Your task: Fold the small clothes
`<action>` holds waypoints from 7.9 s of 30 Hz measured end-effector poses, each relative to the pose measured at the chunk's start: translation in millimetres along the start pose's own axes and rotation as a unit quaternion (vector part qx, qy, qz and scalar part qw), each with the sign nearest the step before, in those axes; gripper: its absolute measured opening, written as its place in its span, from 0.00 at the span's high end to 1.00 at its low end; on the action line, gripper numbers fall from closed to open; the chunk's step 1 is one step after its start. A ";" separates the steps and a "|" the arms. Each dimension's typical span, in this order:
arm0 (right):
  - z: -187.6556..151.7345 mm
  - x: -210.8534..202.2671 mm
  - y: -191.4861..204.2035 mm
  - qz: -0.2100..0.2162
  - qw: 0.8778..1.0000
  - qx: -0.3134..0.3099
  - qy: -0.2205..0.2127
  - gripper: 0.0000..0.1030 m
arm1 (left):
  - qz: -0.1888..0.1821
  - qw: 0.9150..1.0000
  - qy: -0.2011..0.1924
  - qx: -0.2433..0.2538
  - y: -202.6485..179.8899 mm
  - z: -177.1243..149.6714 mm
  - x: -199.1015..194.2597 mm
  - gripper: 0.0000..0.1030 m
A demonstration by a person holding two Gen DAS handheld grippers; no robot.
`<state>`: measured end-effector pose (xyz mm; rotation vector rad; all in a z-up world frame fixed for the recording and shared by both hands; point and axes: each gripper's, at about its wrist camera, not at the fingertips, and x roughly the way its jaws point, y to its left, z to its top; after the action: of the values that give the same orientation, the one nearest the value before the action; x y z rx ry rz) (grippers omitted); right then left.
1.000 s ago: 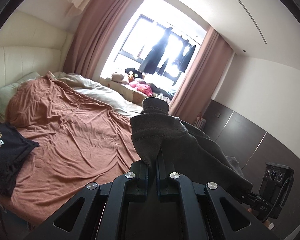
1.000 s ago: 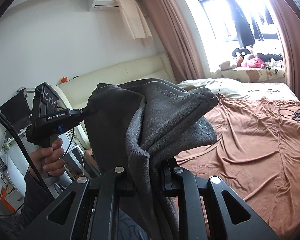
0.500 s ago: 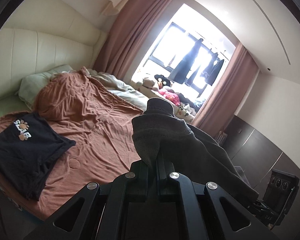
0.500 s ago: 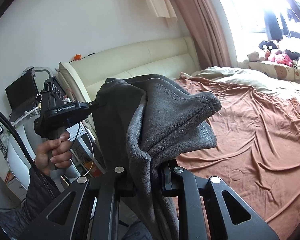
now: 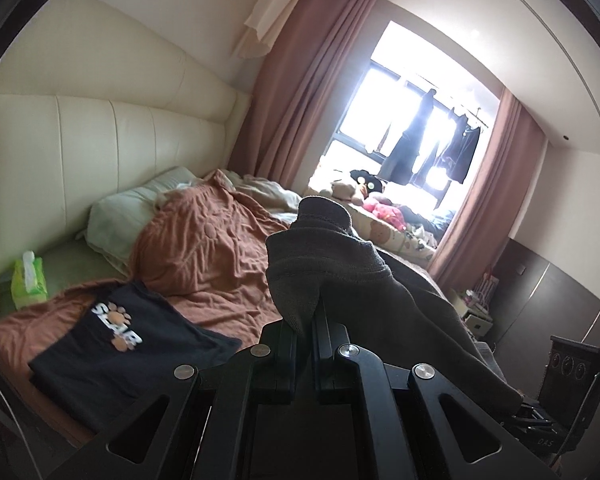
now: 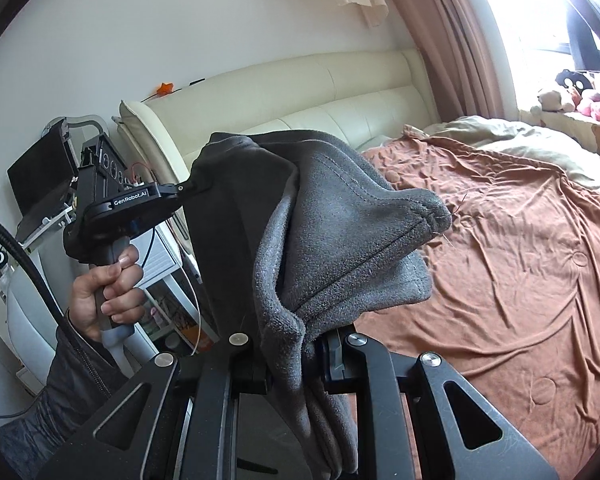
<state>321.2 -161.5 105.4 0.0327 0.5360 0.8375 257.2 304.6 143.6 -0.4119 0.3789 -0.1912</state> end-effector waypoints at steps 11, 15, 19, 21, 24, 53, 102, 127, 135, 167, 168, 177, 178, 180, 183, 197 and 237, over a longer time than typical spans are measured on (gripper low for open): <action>49.2 76.1 37.1 0.032 0.999 -0.035 -0.006 0.88 | 0.082 0.995 -0.045 0.017 60.2 67.0 -18.5 0.95; 54.0 101.0 49.2 0.045 0.998 -0.046 -0.005 0.88 | 0.104 0.993 -0.049 0.020 77.3 77.7 -18.7 0.95; 48.1 119.6 59.1 0.057 0.997 -0.050 0.006 0.88 | 0.123 0.991 -0.054 0.012 97.9 81.0 -16.6 0.95; 50.9 136.8 71.8 0.061 0.996 -0.061 0.012 0.88 | 0.124 0.991 -0.055 -0.001 109.3 78.8 -14.5 0.95; 56.8 160.0 80.9 0.071 0.995 -0.066 0.022 0.88 | 0.135 0.990 -0.046 -0.011 125.0 74.5 -8.3 0.95; 76.0 341.0 -21.3 0.066 0.989 0.037 0.124 0.87 | 0.219 0.972 0.078 -0.045 218.7 46.0 181.5 0.95; 61.4 387.3 -165.1 0.027 0.987 0.106 0.115 0.70 | 0.315 0.931 0.185 -0.017 216.2 -30.4 203.3 0.44; -6.1 432.6 -103.9 -0.044 0.968 -0.061 0.240 0.73 | 0.361 0.910 0.198 -0.054 210.3 -150.3 107.6 0.44; 12.9 388.2 -76.1 0.022 0.979 -0.055 0.193 0.73 | 0.341 0.923 0.173 -0.050 187.2 -155.0 91.5 0.44; -63.7 371.0 -5.4 0.086 0.956 -0.104 0.262 0.68 | 0.265 0.941 0.180 -0.109 136.5 -228.1 80.4 0.45; -64.8 369.6 -5.3 0.083 0.955 -0.108 0.264 0.68 | 0.266 0.941 0.180 -0.107 133.6 -228.2 79.7 0.45; -58.5 342.4 -5.0 0.059 0.957 -0.102 0.263 0.68 | 0.258 0.944 0.184 -0.089 106.4 -236.0 65.2 0.45; -57.3 337.1 -5.2 0.056 0.958 -0.103 0.261 0.68 | 0.258 0.945 0.183 -0.088 103.5 -236.5 62.9 0.45; -56.0 323.8 -4.5 0.047 0.959 -0.102 0.259 0.68 | 0.254 0.946 0.179 -0.090 97.3 -235.9 57.5 0.45; -49.2 300.1 -6.4 0.034 0.962 -0.091 0.254 0.52 | 0.254 0.948 0.175 -0.083 86.9 -231.8 52.1 0.45; -29.2 163.8 -5.2 -0.078 0.979 -0.094 0.165 0.00 | 0.247 0.962 0.117 -0.019 5.3 -213.9 29.0 0.00; -94.7 -184.2 22.1 -0.247 0.968 -0.034 0.029 0.00 | 0.131 0.982 0.042 0.129 -223.4 -228.5 -66.9 0.00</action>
<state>161.4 -295.1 109.4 -0.1835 0.5399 0.3699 82.5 40.1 65.7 -0.0959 0.4799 0.0007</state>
